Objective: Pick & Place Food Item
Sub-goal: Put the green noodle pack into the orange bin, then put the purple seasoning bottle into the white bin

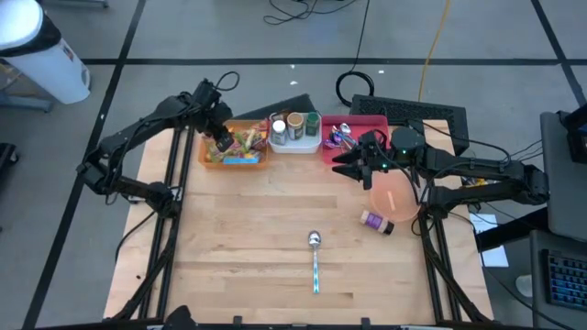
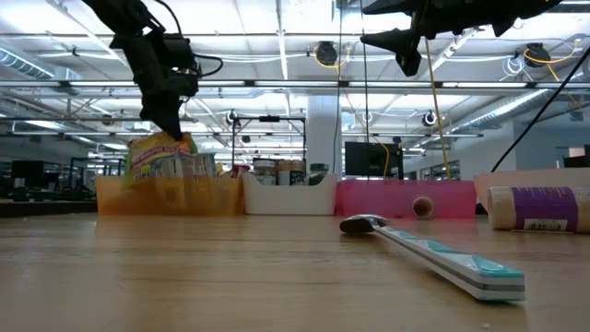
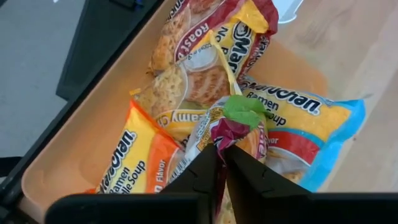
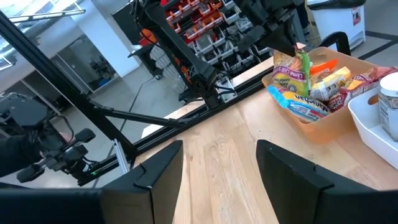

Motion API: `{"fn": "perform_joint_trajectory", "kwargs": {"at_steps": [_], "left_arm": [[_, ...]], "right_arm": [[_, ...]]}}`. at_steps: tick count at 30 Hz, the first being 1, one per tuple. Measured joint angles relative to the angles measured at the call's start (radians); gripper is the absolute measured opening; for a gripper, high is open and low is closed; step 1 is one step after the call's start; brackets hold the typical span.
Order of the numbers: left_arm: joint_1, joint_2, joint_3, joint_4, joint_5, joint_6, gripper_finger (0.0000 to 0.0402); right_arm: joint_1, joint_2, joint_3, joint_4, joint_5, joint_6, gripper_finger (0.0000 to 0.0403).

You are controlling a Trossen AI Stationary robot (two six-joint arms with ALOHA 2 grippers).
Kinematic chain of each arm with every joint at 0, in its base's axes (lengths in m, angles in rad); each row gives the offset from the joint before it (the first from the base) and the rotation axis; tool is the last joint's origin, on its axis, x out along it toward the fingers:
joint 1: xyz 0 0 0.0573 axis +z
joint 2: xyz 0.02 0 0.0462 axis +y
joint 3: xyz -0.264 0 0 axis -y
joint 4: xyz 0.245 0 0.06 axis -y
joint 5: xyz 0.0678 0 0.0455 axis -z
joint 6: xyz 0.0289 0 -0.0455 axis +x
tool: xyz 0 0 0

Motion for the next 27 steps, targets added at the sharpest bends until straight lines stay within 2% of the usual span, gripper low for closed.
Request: {"fn": "perform_joint_trajectory", "kwargs": {"at_steps": [5,12,18,22,27], "left_arm": [[0.011,0.0,0.0,-0.012,0.031,-0.006,0.0064],[0.012,0.0,0.0,-0.011,0.037,-0.009,0.0144],[0.012,0.0,0.037,-0.01,-0.108,-0.024,0.0208],[0.012,0.0,0.095,-0.011,-0.119,-0.027,0.023],[0.012,0.0,0.18,-0.01,-0.114,-0.052,0.0241]], "right_arm": [[0.0,0.0,0.0,0.0,0.0,-0.001,0.0196],[0.0,0.0,0.0,0.0,0.0,-0.007,0.0196],[0.0,0.0,0.0,0.0,0.0,-0.007,0.0196],[0.0,0.0,0.0,0.0,0.0,-0.007,0.0196],[0.0,0.0,0.0,0.0,0.0,-0.008,0.0196]]}}
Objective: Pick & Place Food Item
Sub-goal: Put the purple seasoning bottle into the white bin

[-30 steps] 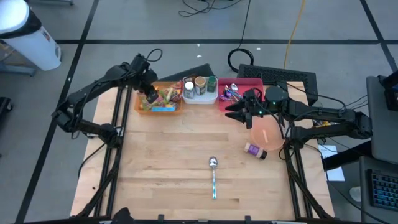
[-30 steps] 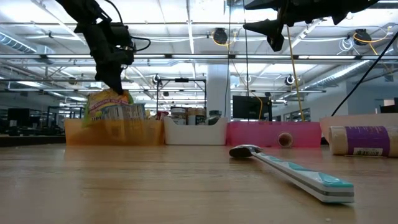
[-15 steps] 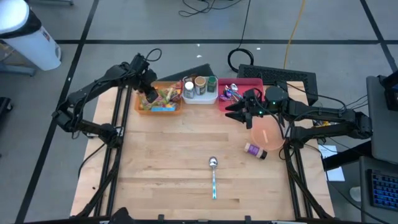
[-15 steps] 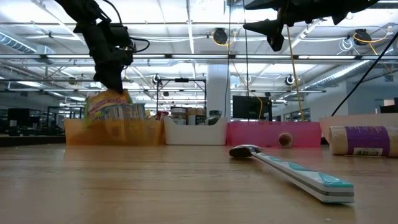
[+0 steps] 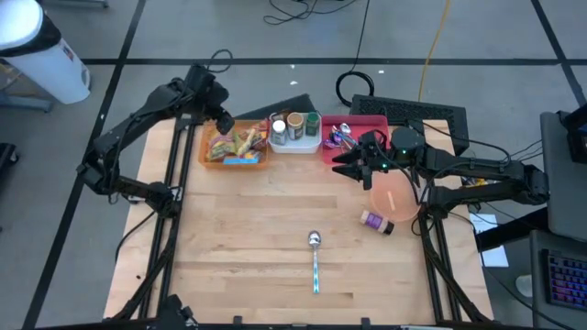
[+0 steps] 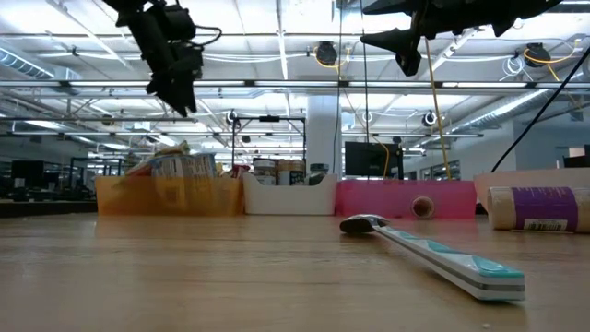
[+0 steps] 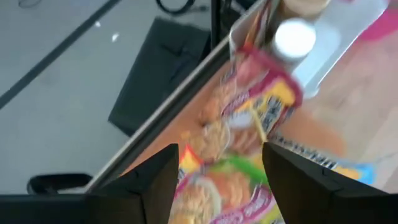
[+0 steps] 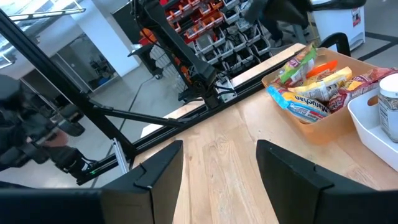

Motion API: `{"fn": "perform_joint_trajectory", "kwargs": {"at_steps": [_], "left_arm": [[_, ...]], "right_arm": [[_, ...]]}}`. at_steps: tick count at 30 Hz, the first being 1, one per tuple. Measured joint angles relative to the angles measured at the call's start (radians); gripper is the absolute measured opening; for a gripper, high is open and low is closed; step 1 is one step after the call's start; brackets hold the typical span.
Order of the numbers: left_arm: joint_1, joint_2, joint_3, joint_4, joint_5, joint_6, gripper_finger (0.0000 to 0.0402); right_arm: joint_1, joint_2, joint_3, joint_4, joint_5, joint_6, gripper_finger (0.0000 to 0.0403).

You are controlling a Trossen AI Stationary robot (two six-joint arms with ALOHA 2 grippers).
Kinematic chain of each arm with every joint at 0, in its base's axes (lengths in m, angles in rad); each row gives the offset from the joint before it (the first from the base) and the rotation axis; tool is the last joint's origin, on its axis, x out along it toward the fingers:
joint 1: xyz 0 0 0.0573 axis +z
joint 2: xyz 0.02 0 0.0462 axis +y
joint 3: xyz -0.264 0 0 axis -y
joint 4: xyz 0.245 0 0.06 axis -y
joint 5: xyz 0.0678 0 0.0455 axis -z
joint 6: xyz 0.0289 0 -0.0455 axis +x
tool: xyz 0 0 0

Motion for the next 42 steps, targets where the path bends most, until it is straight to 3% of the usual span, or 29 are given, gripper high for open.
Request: {"fn": "perform_joint_trajectory", "kwargs": {"at_steps": [10,22,28,35,42], "left_arm": [[-0.005,0.0,0.172,0.0,0.162,-0.111,0.0241],[-0.072,-0.001,0.215,0.128,0.201,-0.337,0.0241],[-0.182,-0.001,0.215,0.263,0.381,-0.359,0.0241],[-0.357,-0.001,0.215,0.318,0.385,-0.366,0.0241],[-0.532,-0.001,0.215,0.314,0.385,-0.37,0.0241]], "right_arm": [[0.0,0.0,0.0,0.0,0.0,0.0,0.0196],[0.001,0.0,0.0,0.011,0.0,0.015,0.0196],[0.002,0.008,-0.002,0.008,-0.021,0.119,0.0196],[0.029,0.008,-0.002,0.01,-0.033,0.117,0.0196],[0.15,0.008,-0.002,0.017,-0.03,0.082,0.0196]]}}
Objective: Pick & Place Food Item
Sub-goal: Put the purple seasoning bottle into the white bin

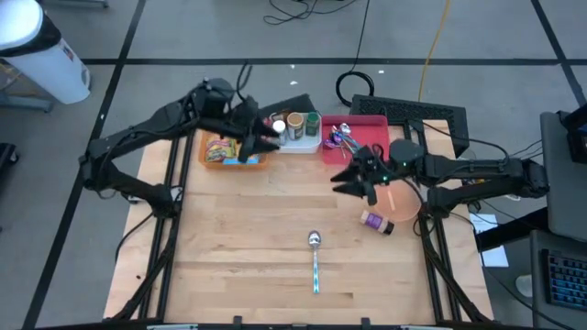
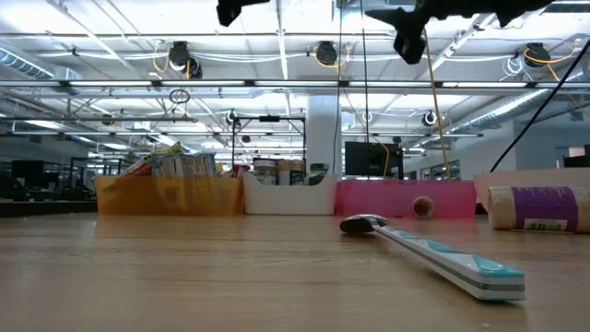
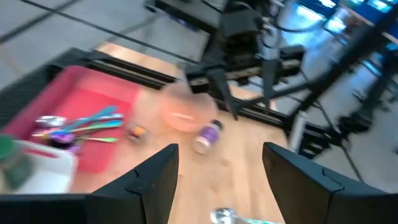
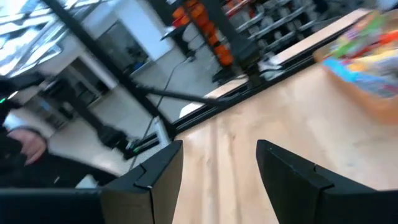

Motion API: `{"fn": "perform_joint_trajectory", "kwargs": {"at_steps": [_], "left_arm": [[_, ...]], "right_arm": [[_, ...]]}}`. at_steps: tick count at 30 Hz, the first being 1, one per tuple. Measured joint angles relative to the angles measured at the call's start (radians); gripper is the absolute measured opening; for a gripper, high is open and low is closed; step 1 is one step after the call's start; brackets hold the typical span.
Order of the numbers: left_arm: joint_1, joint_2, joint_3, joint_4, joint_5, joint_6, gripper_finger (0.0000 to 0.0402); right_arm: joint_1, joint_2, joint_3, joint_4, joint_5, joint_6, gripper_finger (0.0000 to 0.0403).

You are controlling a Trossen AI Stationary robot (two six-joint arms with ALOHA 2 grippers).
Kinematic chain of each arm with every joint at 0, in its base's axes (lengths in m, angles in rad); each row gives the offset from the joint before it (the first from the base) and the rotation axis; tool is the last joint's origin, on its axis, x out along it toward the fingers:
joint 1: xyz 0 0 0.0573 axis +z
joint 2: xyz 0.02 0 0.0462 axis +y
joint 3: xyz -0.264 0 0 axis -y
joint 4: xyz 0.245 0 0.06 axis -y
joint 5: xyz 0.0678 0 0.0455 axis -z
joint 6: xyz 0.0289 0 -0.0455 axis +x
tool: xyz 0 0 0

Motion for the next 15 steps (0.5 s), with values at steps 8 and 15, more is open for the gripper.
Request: {"fn": "perform_joint_trajectory", "kwargs": {"at_steps": [8,15], "left_arm": [[-0.163,0.0,0.0,-0.001,-0.103,-0.036,0.0241],[-0.229,0.0,0.0,-0.001,-0.21,-0.037,0.0241]], "right_arm": [[0.225,0.0,0.003,-0.083,0.142,-0.062,0.0196],[0.355,0.04,0.167,-0.618,0.216,-0.189,0.0196]]}}
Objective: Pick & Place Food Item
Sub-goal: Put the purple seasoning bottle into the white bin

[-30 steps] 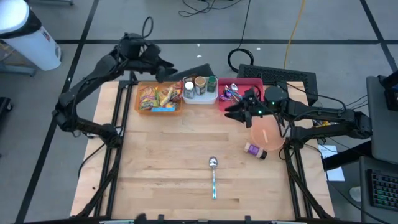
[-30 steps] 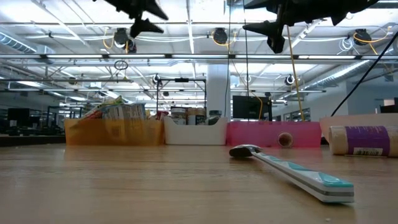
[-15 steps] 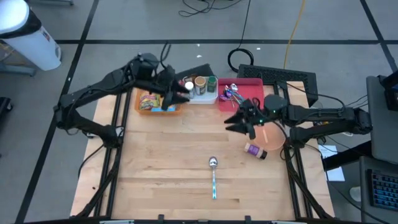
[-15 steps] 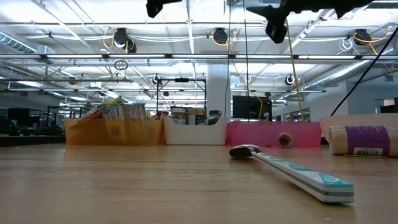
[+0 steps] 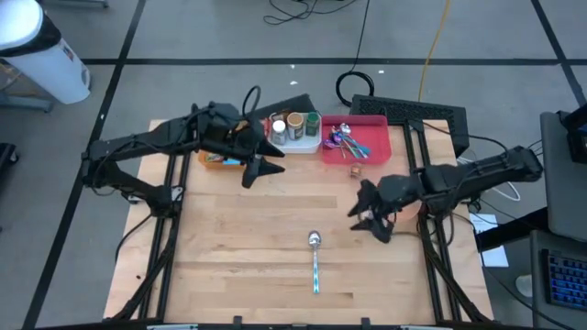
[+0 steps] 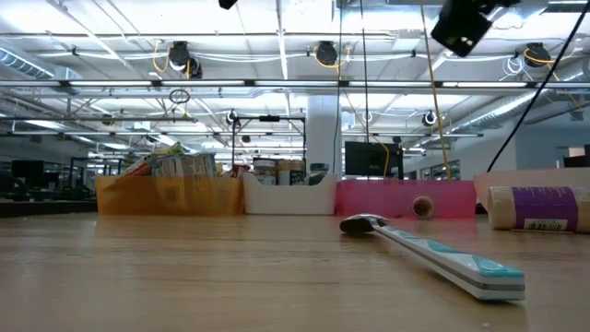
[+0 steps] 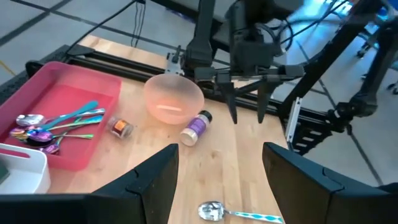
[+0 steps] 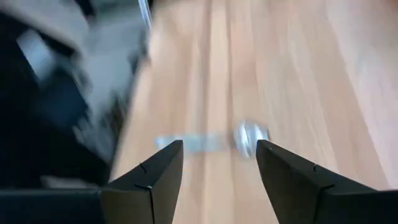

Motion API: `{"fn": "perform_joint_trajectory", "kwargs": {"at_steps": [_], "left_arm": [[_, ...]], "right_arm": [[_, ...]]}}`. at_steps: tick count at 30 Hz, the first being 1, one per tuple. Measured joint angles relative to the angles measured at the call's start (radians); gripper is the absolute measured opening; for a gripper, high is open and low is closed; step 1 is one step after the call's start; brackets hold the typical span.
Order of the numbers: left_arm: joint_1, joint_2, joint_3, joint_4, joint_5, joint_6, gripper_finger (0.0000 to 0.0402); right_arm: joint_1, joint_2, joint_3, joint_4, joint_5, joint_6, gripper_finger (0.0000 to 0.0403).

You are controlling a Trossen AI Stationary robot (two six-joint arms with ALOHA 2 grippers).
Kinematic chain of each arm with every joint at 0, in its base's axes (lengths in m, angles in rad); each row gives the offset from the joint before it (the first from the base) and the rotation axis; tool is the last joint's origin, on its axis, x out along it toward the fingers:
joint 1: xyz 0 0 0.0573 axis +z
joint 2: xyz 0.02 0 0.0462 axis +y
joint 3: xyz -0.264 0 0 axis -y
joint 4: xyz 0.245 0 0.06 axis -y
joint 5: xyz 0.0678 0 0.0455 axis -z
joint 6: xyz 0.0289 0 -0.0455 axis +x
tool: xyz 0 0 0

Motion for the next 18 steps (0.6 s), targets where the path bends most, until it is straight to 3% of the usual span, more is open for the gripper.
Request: {"fn": "perform_joint_trajectory", "kwargs": {"at_steps": [6,13,18], "left_arm": [[-0.008,0.0,0.0,0.002,-0.032,0.0,0.0241],[-0.007,0.007,0.0,0.004,-0.062,0.0,0.0241],[-0.014,0.024,0.0,0.006,-0.062,-0.001,0.0241]], "right_arm": [[0.054,0.122,0.183,-0.436,0.069,-0.123,0.0196],[0.042,0.278,0.217,-0.578,0.043,-0.178,0.0202],[-0.005,0.356,0.217,-0.591,0.046,-0.176,0.0231]]}}
